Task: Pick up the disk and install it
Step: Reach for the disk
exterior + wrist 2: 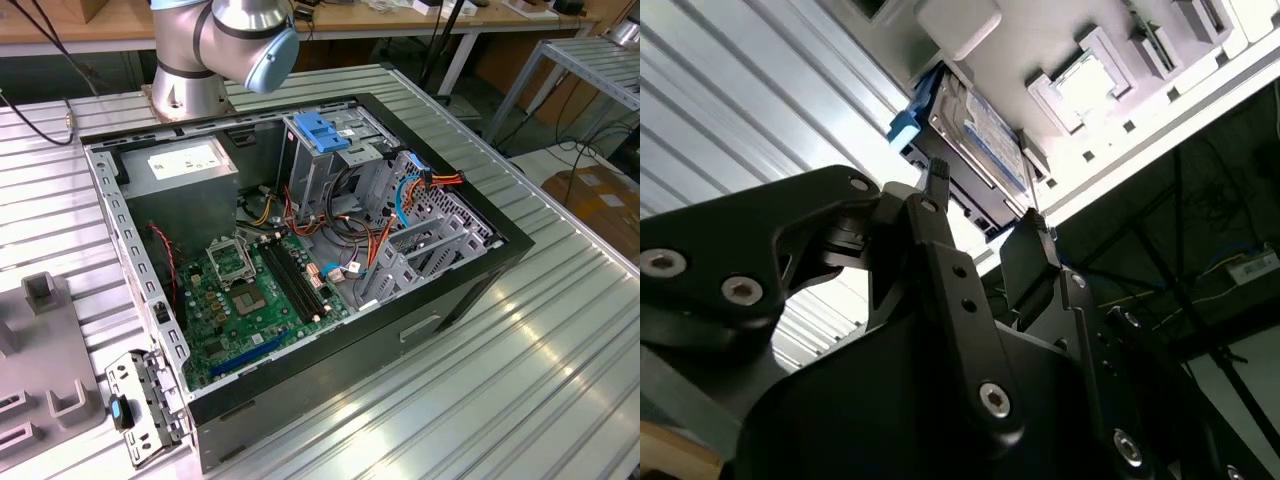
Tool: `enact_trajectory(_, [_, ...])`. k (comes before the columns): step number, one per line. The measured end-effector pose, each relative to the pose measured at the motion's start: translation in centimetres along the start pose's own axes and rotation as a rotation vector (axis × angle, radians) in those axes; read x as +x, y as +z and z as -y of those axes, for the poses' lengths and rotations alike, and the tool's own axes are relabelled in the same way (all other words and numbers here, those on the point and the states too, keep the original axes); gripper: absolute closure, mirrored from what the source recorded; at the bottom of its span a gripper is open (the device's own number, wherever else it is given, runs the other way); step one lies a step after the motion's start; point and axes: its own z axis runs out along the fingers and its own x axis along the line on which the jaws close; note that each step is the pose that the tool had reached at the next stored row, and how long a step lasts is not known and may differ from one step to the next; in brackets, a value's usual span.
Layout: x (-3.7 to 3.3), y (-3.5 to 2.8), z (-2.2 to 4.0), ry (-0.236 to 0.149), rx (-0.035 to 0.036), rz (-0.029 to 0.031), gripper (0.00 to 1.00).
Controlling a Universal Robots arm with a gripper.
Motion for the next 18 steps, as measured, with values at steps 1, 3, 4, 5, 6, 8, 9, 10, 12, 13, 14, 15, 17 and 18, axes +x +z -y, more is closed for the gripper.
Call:
enact_trajectory(1, [0.18,0.08,-0.08,0.000,0.0000,-0.0002,0.52])
enact_trajectory(3, [0.52,0.24,-0.22,0.000,0.0002,-0.0002,0.52])
enact_trajectory(4, [0.69,0.31,-0.29,0.000,0.0003,-0.0001,0.52])
enact_trajectory(5, [0.89,0.39,-0.38,0.000,0.0004,-0.0002,0.52])
enact_trajectory(6, [1.01,0.40,-0.43,0.000,0.0005,-0.0002,0.52])
enact_trajectory(8, [1.22,0.40,-0.54,0.000,0.0005,-0.0003,0.52])
enact_trajectory(9, [1.35,0.40,-0.58,0.000,0.0004,-0.0003,0.52])
enact_trajectory(10, [1.34,0.41,-0.57,-0.003,0.0004,-0.0002,0.52])
enact_trajectory(12, [1.35,0.41,-0.58,-0.022,0.0002,-0.0009,0.52])
enact_trajectory(13, [1.35,0.42,-0.58,-0.059,-0.0003,-0.0021,0.52])
enact_trajectory(14, [1.30,0.43,-0.57,-0.088,-0.0006,-0.0031,0.52])
enact_trajectory(15, [1.24,0.45,-0.54,-0.116,-0.0010,-0.0040,0.52])
enact_trajectory(17, [1.15,0.48,-0.51,-0.152,-0.0014,-0.0052,0.52])
enact_trajectory(18, [1.10,0.50,-0.50,-0.170,-0.0017,-0.0056,0.52])
